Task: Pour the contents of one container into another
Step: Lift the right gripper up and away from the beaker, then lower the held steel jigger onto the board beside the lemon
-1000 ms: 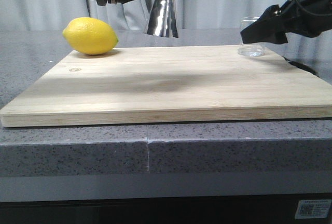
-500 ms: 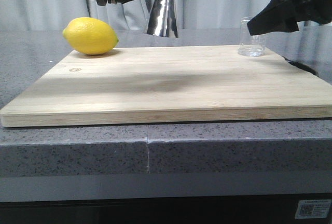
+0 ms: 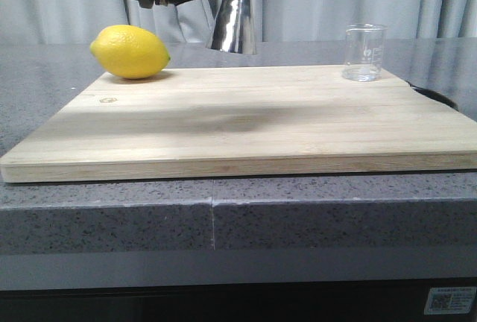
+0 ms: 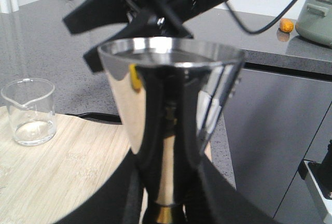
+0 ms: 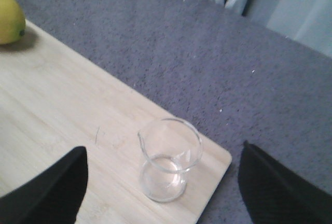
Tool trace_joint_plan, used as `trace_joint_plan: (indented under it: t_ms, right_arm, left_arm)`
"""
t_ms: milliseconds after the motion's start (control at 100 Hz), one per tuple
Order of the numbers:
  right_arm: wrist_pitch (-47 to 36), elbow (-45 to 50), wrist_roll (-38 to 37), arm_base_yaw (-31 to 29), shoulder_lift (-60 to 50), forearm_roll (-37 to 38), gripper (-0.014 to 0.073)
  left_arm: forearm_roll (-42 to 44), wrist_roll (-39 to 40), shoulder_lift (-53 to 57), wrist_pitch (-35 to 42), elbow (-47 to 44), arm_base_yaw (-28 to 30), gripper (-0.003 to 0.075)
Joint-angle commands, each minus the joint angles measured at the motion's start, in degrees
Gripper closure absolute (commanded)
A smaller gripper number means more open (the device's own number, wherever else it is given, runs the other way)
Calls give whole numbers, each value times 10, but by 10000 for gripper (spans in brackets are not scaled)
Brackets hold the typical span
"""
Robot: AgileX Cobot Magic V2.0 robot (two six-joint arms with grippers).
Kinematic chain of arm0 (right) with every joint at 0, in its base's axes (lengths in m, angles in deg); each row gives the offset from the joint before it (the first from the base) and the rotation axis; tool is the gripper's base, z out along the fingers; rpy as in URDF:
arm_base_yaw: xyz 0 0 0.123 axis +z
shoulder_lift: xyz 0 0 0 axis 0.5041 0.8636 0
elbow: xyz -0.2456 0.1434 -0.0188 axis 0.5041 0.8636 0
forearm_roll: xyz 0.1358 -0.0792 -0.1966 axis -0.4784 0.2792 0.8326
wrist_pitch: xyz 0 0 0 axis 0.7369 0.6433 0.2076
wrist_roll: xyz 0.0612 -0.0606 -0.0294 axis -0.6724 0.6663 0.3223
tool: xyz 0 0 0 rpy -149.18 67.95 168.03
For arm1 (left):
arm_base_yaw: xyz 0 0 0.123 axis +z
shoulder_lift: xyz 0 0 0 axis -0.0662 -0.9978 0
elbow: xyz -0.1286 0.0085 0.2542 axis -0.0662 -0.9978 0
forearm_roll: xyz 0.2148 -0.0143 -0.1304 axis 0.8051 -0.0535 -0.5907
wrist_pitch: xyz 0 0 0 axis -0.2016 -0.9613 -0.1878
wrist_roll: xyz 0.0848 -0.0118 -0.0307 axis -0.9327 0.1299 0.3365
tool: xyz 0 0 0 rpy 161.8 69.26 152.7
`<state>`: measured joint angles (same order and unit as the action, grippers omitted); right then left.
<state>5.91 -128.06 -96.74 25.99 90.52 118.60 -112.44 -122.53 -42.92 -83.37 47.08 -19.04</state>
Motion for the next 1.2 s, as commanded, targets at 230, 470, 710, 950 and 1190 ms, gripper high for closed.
trace_joint_plan:
  t_ms: [230, 470, 710, 950, 1190]
  right_arm:
    - [48, -14, -54, -3, -174, -16, 55]
    - [82, -3, -64, -3, -291, -14, 55]
    - [161, 90, -72, -3, -372, -14, 55]
    - [175, 176, -95, -3, -397, -15, 57]
    - [166, 185, -107, -3, -397, -15, 62]
  left_arm:
    - [-42, 0, 29, -63, 17, -4, 739]
    - [-42, 0, 29, -63, 17, 24, 739]
    - [-42, 0, 29, -63, 17, 58, 739]
    - [-44, -15, 29, -63, 17, 66, 739]
    - [-44, -37, 29, -63, 17, 67, 739]
